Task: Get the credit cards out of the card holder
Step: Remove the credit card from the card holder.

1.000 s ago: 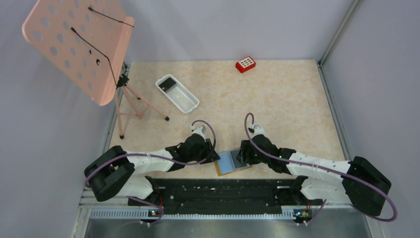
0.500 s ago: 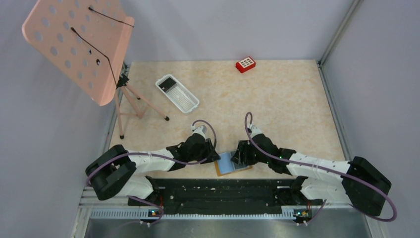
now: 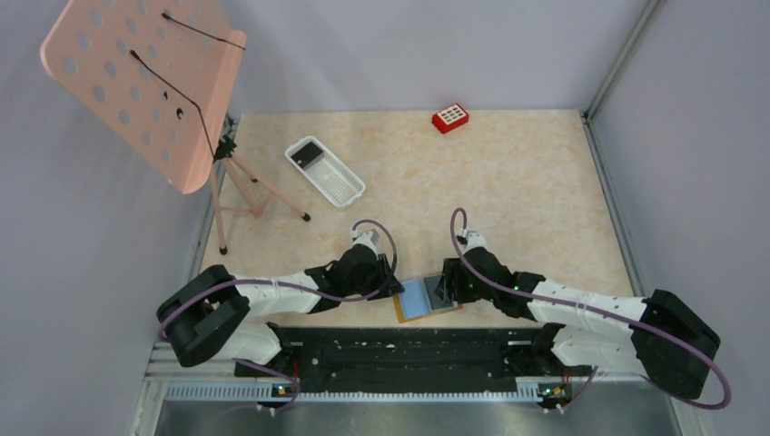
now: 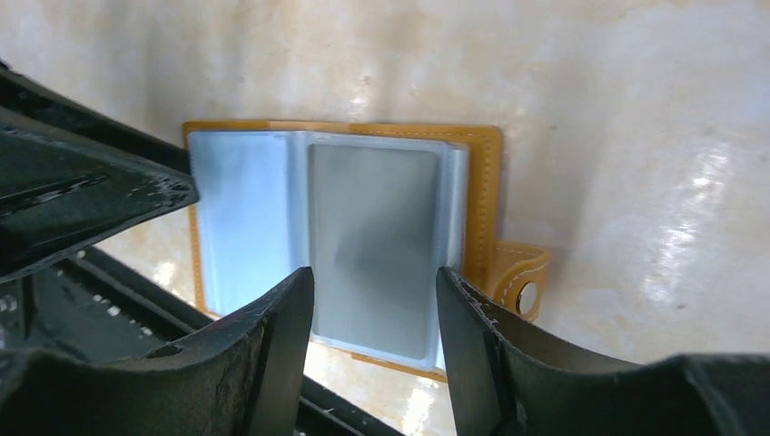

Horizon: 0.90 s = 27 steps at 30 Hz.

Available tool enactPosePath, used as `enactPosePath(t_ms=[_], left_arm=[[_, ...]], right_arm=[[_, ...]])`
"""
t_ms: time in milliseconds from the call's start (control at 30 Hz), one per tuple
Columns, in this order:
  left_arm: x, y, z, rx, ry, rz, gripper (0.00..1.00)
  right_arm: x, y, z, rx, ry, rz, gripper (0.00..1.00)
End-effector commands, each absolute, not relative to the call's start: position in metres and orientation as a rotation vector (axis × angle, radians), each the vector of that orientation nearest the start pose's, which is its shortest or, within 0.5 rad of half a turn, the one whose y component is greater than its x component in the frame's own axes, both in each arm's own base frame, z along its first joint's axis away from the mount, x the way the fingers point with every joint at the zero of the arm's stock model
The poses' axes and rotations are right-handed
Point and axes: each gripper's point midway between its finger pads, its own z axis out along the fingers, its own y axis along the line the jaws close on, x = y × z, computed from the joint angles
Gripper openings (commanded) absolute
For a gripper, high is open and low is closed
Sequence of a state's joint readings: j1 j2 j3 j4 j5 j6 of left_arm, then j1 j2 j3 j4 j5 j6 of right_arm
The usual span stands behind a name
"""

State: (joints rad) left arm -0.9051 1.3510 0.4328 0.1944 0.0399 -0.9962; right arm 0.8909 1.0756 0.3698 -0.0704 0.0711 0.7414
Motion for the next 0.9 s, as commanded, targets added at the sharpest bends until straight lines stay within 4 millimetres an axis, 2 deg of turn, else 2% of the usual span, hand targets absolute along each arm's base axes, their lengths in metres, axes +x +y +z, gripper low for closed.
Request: enactPosePath(t_ms=[0,233,333,600,867], left_arm=[[0.176,-0.295,0.046,-0.065,2.474,-0.993,0.35],[0.176,-0.295,0.046,-0.065,2.475,-0.993,0.35],[0.176,-0.296,0.047,-0.064,2.474,-0.997,0.35],[0.176,-0.296,0.048,-0.065,2.473,-0.998,0.35],[0.175,-0.297,0.049,-0.065,2.47,-1.012,0.35]], right_arm=[[0.172,0.209,0.029,-0.149,2.465,0.543,0.53],[0.168,0.223,0.028,-0.179,2.476,0.628,0.52],[0.168,0.229,0.037,-0.184,2.448,0.682,0.51],[0.162,0.252,0.077,-0.221,2.338,0.91,0.46],[0.16,0.262,0.09,-0.212,2.31,0.997,0.46]])
